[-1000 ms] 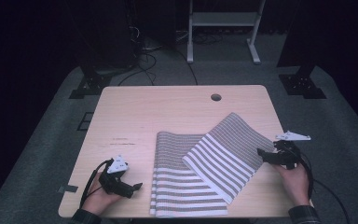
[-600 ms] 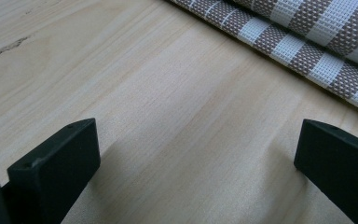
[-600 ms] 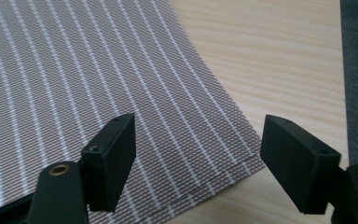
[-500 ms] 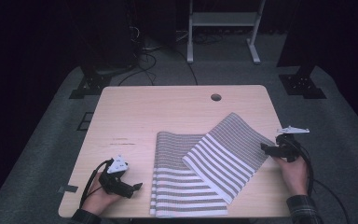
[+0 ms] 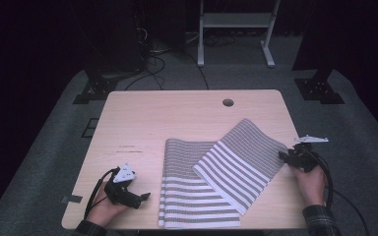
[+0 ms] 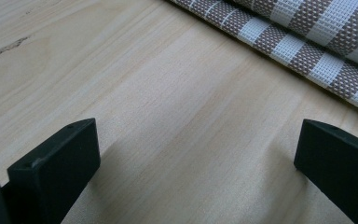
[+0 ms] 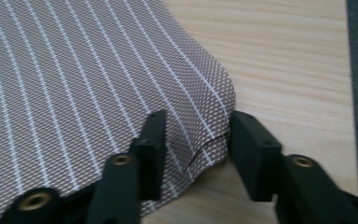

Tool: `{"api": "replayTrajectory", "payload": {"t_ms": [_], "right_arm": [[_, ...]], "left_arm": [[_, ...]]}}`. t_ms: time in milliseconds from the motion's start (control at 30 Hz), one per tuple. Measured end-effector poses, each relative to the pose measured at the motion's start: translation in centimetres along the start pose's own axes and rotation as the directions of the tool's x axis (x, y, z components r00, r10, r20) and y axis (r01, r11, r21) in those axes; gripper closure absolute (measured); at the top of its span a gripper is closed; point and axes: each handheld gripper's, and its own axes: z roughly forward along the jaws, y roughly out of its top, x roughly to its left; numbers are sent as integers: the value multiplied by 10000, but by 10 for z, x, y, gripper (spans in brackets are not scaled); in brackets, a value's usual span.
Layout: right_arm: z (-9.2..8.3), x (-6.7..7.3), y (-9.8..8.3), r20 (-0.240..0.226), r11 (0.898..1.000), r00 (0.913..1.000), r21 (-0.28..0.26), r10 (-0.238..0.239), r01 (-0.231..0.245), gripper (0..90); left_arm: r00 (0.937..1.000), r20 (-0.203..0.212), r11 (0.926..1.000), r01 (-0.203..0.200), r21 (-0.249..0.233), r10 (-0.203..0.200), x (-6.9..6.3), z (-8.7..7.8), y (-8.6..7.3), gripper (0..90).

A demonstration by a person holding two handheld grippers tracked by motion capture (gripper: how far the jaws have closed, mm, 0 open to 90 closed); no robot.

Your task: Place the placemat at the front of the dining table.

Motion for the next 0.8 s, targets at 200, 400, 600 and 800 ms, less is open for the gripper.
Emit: {"api": "replayTrajectory", "payload": {"t_ms": [200,400,600,800], "right_arm": [[0,2,4,-576,9998,9983,197,-52,63,838],[-3,2,11,-424,9996,9988,119,-236,241,856],[-7,3,28,-236,9982,9981,118,-577,580,858],[-3,9,47,-97,9946,9946,91,-1037,1038,855]], "left_arm": [[10000,4,10000,18,-3,-18,0,0,0,0],[10000,5,10000,16,-6,-16,0,0,0,0],[10000,4,10000,14,-3,-14,0,0,0,0],[10000,-2,10000,21,-26,-21,0,0,0,0]]}}
